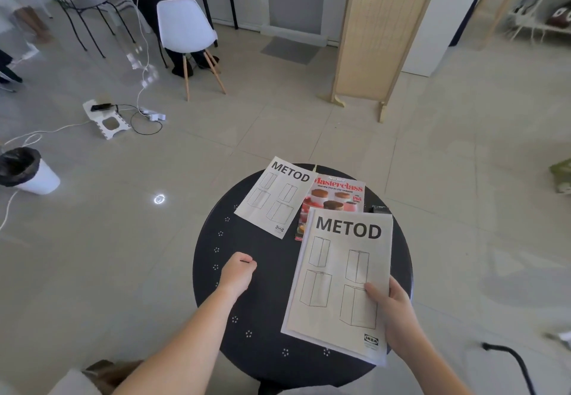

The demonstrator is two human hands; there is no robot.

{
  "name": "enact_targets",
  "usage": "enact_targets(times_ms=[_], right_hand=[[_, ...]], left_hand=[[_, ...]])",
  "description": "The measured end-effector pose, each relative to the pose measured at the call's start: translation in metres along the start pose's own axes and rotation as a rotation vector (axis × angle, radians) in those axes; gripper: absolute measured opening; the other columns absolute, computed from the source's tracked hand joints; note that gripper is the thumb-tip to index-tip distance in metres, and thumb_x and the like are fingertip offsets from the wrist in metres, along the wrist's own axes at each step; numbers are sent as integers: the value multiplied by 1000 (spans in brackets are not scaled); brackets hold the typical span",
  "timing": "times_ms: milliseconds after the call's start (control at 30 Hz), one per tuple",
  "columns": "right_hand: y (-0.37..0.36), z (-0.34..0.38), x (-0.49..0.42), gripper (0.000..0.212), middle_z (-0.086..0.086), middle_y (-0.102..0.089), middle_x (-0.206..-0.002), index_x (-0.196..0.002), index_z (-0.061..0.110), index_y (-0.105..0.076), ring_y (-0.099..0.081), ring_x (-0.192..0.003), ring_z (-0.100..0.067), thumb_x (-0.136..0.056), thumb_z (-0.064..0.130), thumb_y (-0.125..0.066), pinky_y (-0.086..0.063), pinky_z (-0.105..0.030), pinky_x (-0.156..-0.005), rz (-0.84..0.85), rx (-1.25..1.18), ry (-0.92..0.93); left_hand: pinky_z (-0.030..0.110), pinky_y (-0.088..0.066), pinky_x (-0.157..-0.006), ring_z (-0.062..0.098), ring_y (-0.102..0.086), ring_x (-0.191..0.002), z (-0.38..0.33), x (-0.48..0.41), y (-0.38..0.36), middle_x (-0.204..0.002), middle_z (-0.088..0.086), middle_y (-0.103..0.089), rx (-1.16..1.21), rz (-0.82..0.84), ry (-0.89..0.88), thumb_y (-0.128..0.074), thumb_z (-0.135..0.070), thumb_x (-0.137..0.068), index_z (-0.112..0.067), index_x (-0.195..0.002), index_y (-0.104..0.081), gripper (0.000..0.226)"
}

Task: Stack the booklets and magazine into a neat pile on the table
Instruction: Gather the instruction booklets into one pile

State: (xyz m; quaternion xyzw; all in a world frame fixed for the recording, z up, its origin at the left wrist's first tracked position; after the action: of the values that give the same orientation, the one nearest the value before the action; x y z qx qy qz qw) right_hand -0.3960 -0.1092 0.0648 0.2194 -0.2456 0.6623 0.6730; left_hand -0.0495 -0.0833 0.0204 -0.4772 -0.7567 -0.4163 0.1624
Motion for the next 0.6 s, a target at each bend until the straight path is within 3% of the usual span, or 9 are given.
enact_targets(times_ms=[133, 233, 400, 500, 600], right_hand=[[-7, -7, -15, 25, -17, -81, -117, -125, 12, -70, -76, -107, -44, -103, 3, -63, -58, -66, -98, -66, -9, -29], [-17, -10, -25, 22, -18, -80, -116, -121, 13, -70, -76, -106, -45, -102, 3, -63, -59, -67, -96, -122, -13, -49], [-37, -14, -44, 21, -13, -83, -111, -119, 15, -72, -78, -103, -42, -102, 4, -64, -60, -65, -95, -178, -13, -65], [-49, -14, -54, 22, -12, -83, -112, -120, 14, -72, -78, -102, -40, -103, 4, -64, -61, -61, -95, -197, -25, -74], [-58, -16, -60, 23, -12, -83, -113, -122, 14, -72, -78, -104, -40, -102, 4, -64, -61, -61, -95, -207, -31, -85]], left_hand=[[34, -50, -90, 23, -60, -103, -8, -45, 6, -127, 7, -66, -158, -33, -57, -63, -20, -103, -10, -133, -63, 31], [32, -48, -87, 22, -58, -102, -19, -78, 8, -136, 13, -64, -201, -36, -75, -68, -20, -100, -8, -136, -62, 38], [41, -56, -94, 32, -65, -119, -39, -125, 10, -140, 12, -60, -246, -67, -89, -75, -24, -94, -12, -137, -62, 47], [51, -56, -101, 38, -59, -128, -53, -150, 9, -141, 13, -57, -302, -109, -104, -79, -25, -91, -13, -137, -60, 51], [55, -53, -99, 40, -54, -133, -67, -168, 6, -145, 13, -55, -334, -147, -101, -79, -23, -91, -14, -142, -58, 55]])
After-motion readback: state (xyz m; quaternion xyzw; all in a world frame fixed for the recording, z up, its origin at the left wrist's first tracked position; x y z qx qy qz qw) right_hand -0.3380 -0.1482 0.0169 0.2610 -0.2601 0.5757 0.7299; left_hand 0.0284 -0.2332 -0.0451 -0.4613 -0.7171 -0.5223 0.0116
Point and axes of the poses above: each hand's wrist, its own x-axis away from the middle knuckle, its own y-axis out of the back of the hand, z = x × y, the point moved 1 cm from there along -x, towards the middle knuckle
